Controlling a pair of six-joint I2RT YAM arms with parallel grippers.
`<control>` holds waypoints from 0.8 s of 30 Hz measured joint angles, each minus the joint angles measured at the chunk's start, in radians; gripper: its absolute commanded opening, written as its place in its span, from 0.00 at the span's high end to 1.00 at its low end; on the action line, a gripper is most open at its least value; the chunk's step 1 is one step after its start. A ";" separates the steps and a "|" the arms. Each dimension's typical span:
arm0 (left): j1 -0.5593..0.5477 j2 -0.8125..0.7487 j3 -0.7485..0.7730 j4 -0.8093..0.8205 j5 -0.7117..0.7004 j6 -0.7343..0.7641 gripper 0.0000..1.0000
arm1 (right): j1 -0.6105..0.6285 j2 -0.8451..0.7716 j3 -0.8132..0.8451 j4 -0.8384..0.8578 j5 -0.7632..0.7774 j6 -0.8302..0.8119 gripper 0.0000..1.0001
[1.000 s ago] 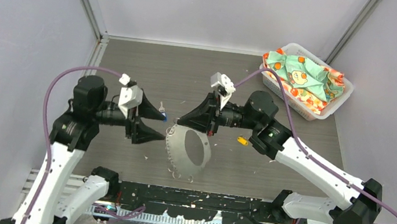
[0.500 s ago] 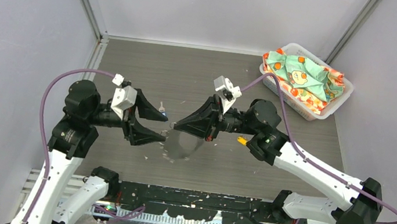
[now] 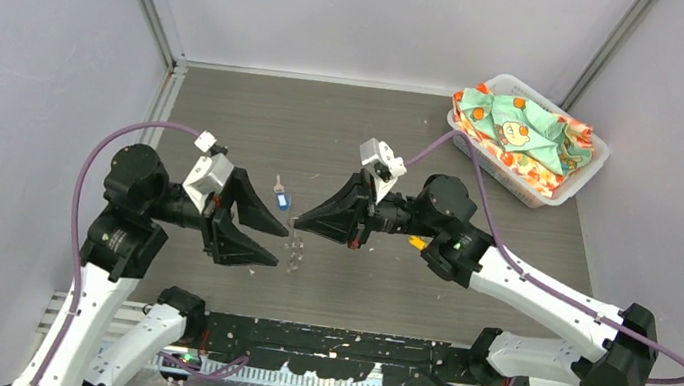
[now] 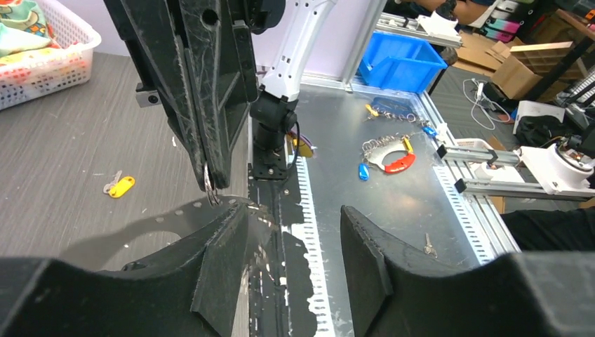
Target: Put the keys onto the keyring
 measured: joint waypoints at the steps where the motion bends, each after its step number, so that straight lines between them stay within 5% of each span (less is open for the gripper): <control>1: 0.000 0.001 -0.001 0.003 0.003 -0.005 0.49 | 0.002 0.000 0.000 -0.006 0.001 -0.006 0.99; 9: 0.000 0.002 -0.005 -0.055 -0.071 0.064 0.76 | 0.019 -0.005 0.000 -0.050 -0.001 -0.053 0.99; 24: 0.000 0.000 -0.010 -0.019 -0.180 -0.008 0.68 | 0.022 -0.031 -0.002 0.023 -0.004 -0.032 0.99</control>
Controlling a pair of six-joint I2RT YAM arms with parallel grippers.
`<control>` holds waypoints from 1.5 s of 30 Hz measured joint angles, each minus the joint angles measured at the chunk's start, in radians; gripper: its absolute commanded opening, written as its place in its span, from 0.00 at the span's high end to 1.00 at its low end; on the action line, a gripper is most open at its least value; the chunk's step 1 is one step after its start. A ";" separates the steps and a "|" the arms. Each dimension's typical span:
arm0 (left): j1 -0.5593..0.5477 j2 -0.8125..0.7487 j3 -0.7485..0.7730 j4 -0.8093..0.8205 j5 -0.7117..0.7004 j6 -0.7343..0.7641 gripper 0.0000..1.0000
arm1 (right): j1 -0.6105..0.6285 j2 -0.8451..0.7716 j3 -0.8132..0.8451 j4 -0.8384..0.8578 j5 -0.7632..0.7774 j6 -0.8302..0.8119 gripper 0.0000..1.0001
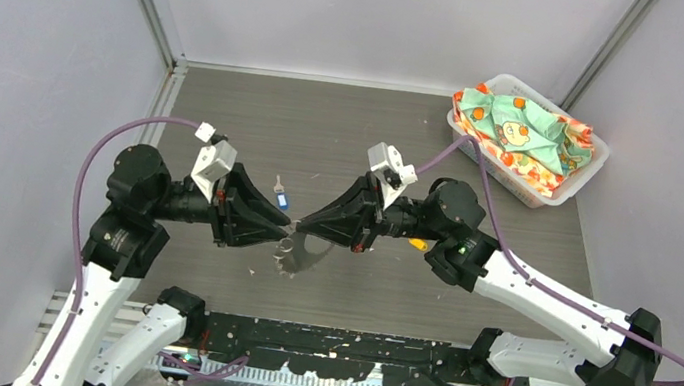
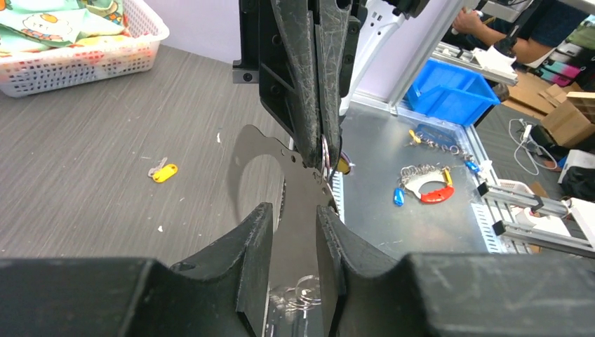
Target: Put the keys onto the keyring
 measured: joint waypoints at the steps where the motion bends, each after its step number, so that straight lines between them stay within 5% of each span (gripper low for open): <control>1: 0.000 0.000 -0.005 0.018 0.001 -0.019 0.68 | 0.000 0.000 0.000 0.004 0.000 0.001 0.99; 20: -0.013 0.010 -0.035 0.180 0.026 -0.156 0.68 | 0.017 0.033 0.000 0.010 0.006 0.000 0.99; 23: -0.018 0.018 -0.038 0.182 0.027 -0.158 0.76 | 0.019 0.035 0.000 0.010 0.010 -0.001 0.99; 27: -0.022 0.018 -0.043 0.189 0.031 -0.155 0.98 | 0.019 0.036 0.000 0.003 0.015 -0.002 0.99; 31: -0.022 0.011 -0.045 0.175 0.023 -0.135 1.00 | 0.019 0.033 0.002 -0.015 0.025 -0.006 0.83; 38: -0.022 0.007 -0.044 0.100 0.013 -0.058 0.99 | 0.013 0.027 0.183 -0.412 0.015 -0.104 0.70; 45: -0.022 0.013 -0.044 0.048 0.021 -0.017 0.99 | -0.010 0.074 0.465 -0.759 -0.047 -0.196 0.68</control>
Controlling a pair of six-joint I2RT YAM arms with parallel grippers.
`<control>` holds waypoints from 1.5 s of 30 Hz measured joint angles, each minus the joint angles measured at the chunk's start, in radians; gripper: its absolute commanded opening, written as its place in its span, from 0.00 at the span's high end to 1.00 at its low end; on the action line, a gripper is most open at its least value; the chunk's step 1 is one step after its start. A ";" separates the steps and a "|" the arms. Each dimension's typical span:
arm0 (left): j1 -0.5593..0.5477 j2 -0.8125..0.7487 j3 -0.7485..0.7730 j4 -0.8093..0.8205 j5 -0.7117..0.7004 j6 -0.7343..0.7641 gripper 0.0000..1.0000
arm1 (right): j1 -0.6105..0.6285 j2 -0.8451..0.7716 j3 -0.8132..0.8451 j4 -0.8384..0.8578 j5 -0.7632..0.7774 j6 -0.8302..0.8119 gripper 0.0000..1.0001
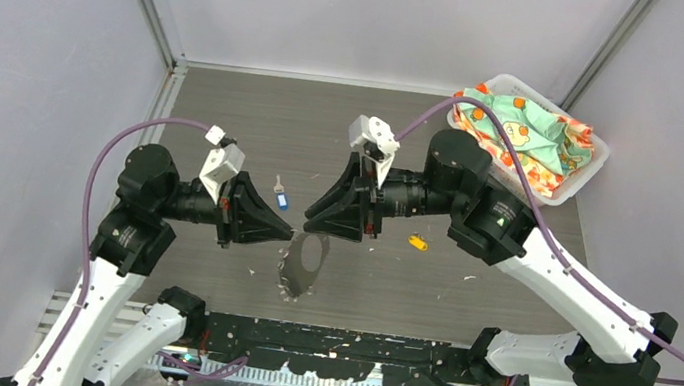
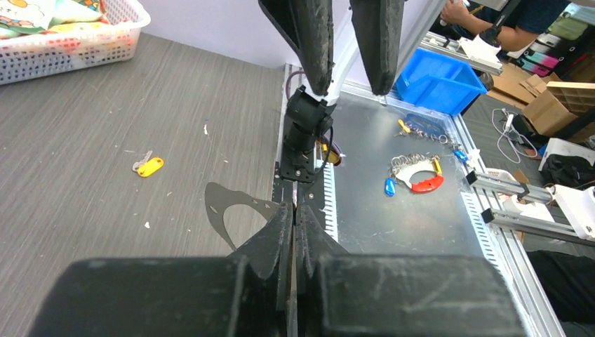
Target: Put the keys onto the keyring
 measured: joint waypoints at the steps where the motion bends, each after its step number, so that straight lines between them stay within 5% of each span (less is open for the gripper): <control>1: 0.000 0.001 0.000 -0.003 0.002 0.001 1.00 | -0.001 0.010 0.021 -0.038 -0.005 -0.013 0.67; 13: -0.009 0.011 0.001 -0.014 0.005 0.019 0.99 | -0.002 0.178 0.184 -0.430 0.004 -0.156 0.70; 36: -0.039 0.052 0.027 -0.084 0.001 0.076 1.00 | 0.059 0.225 0.276 -0.533 0.090 -0.288 0.81; 45: -0.048 0.052 0.038 -0.086 0.002 0.076 0.99 | 0.084 0.224 0.276 -0.548 0.139 -0.334 0.99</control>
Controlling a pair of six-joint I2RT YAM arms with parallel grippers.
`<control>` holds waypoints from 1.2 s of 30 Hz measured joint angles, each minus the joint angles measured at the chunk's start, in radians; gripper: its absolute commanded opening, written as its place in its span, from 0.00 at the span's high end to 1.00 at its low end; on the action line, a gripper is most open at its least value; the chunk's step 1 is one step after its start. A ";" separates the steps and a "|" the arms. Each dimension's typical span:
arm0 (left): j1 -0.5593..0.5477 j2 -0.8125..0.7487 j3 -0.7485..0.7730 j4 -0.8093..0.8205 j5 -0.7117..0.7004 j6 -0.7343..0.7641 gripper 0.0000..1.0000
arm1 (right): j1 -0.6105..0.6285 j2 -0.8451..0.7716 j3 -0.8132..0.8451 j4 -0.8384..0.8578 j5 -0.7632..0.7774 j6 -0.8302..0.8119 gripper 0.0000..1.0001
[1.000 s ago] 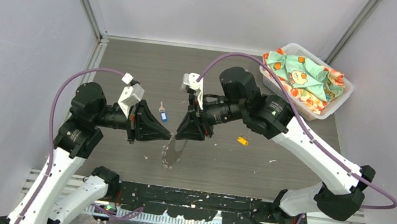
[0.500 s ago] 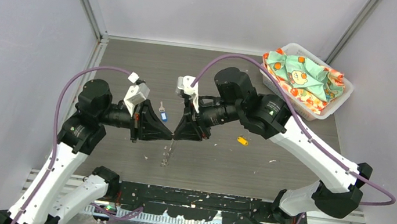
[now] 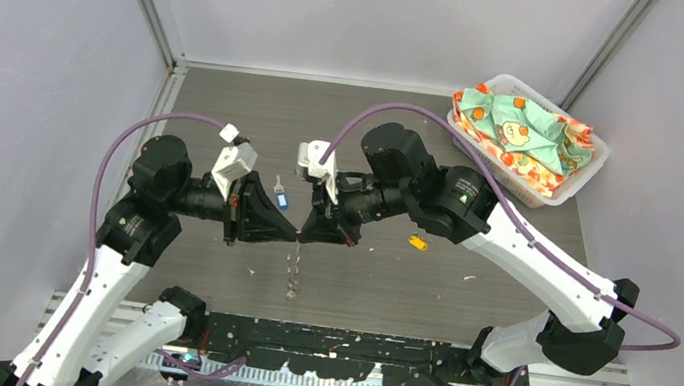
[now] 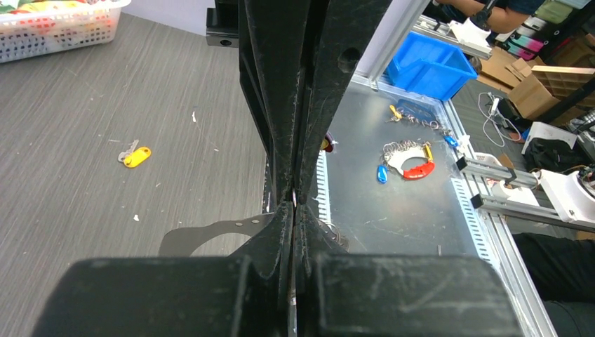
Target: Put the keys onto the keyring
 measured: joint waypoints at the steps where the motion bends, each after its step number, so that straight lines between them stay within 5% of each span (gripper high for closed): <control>1: -0.001 0.000 0.001 0.000 0.000 0.000 0.99 | 0.000 0.000 0.000 0.001 0.001 -0.001 0.99; 5: -0.002 0.000 0.001 -0.002 -0.002 -0.001 0.95 | 0.003 -0.016 -0.027 0.036 0.007 0.007 0.99; 8: -0.005 -0.005 0.002 -0.003 -0.008 -0.005 0.70 | 0.005 -0.069 -0.116 0.130 0.014 0.033 0.99; 11: -0.006 -0.014 0.002 -0.002 -0.016 -0.012 0.60 | 0.006 -0.135 -0.229 0.248 0.018 0.077 0.99; 23: -0.006 -0.069 0.002 -0.047 -0.046 0.006 0.68 | 0.007 -0.270 -0.446 0.568 0.021 0.244 0.99; 33: -0.013 -0.063 -0.023 0.051 -0.047 -0.074 0.64 | 0.010 -0.292 -0.534 0.757 0.035 0.346 0.99; 36: -0.016 -0.063 -0.032 0.088 -0.046 -0.106 0.72 | 0.009 -0.292 -0.546 0.792 0.038 0.368 0.99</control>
